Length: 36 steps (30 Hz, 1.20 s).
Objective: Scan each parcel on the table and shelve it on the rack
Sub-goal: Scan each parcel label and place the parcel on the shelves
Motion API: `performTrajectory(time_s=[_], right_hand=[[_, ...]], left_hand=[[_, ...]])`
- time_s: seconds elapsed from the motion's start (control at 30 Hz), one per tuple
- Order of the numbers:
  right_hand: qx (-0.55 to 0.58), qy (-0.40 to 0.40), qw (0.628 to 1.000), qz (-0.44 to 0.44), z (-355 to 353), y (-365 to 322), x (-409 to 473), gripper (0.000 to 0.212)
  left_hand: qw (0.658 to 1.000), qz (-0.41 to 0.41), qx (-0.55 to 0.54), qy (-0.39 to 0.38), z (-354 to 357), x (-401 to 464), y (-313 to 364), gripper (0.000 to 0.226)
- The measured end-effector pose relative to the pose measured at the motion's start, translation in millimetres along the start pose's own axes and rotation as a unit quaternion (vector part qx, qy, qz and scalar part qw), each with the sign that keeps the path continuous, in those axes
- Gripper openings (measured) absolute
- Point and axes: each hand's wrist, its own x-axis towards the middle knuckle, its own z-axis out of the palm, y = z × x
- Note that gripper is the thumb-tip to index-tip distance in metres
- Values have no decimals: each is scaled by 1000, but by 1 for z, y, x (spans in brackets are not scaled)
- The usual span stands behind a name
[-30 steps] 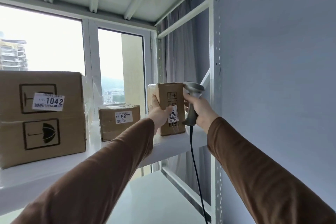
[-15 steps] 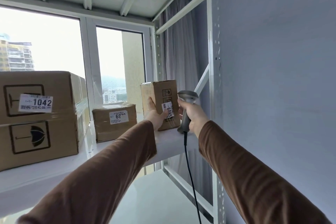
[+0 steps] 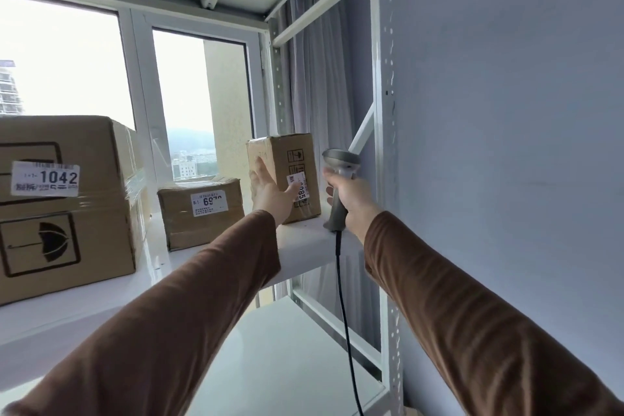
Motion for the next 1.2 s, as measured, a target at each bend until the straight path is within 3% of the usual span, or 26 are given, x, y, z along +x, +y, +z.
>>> performTrajectory(time_s=[0.1,0.3,0.67,0.87,1.2], right_hand=[[-23,20,999,-33,-16,-5,-30,18],[-65,80,989,-105,-73,-4,-107,32],[-199,257,945,-45,-244,20,-285,34],[-208,352,912,-20,-340,26,-376,18],[-227,475,850,0,-512,-8,-562,19]], left_hand=[[998,64,-10,17,3,-23,11,100],[983,147,-89,-68,37,-100,25,92],[930,63,-193,-307,164,-292,38,84],[893,43,-191,-404,224,-389,65,82],[821,36,-222,-525,319,-599,174,81]])
